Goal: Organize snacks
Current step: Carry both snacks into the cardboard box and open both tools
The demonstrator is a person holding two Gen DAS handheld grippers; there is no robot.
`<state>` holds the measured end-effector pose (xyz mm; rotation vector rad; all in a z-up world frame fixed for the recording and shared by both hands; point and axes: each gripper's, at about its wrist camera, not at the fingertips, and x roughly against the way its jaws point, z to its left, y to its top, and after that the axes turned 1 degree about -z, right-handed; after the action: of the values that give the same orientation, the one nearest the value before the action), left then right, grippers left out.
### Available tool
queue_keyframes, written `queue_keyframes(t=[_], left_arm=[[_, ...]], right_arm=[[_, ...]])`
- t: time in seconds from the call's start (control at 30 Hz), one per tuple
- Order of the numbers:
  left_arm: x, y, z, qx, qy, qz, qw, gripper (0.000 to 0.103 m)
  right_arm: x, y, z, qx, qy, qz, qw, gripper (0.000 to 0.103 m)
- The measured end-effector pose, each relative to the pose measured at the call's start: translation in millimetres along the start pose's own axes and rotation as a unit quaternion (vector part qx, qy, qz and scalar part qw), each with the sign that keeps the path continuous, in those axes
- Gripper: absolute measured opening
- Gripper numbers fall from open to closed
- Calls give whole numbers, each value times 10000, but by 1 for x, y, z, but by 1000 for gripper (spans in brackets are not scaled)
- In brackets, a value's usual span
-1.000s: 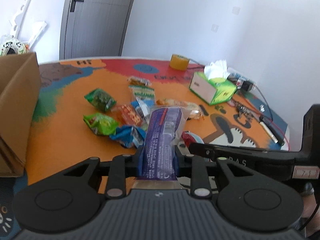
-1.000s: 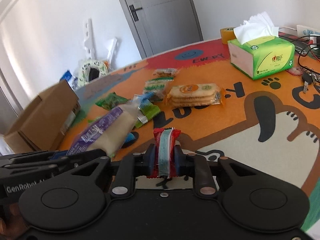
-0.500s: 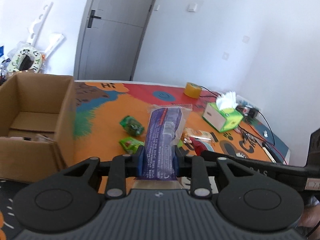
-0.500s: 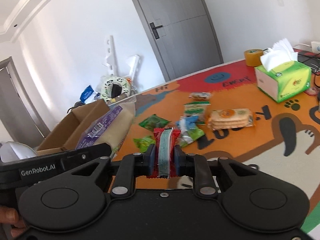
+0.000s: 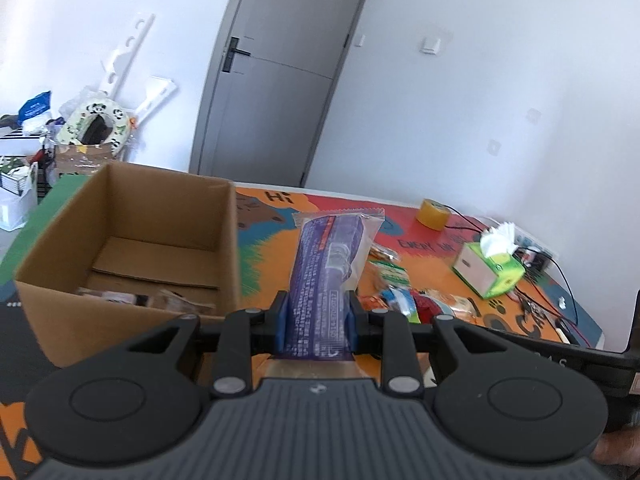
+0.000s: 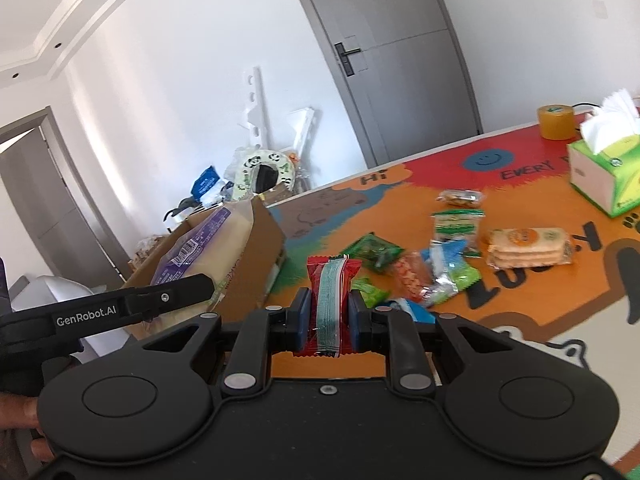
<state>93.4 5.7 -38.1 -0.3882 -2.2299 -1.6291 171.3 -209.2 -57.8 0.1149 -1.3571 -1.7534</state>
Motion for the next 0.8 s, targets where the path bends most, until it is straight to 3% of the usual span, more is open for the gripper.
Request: queue_keyframes(t=[0.8], left_arm=[[5, 38, 88, 510, 781, -382, 9949, 27]], right_arm=[[-57, 27, 68, 188, 702, 106, 9973, 21]])
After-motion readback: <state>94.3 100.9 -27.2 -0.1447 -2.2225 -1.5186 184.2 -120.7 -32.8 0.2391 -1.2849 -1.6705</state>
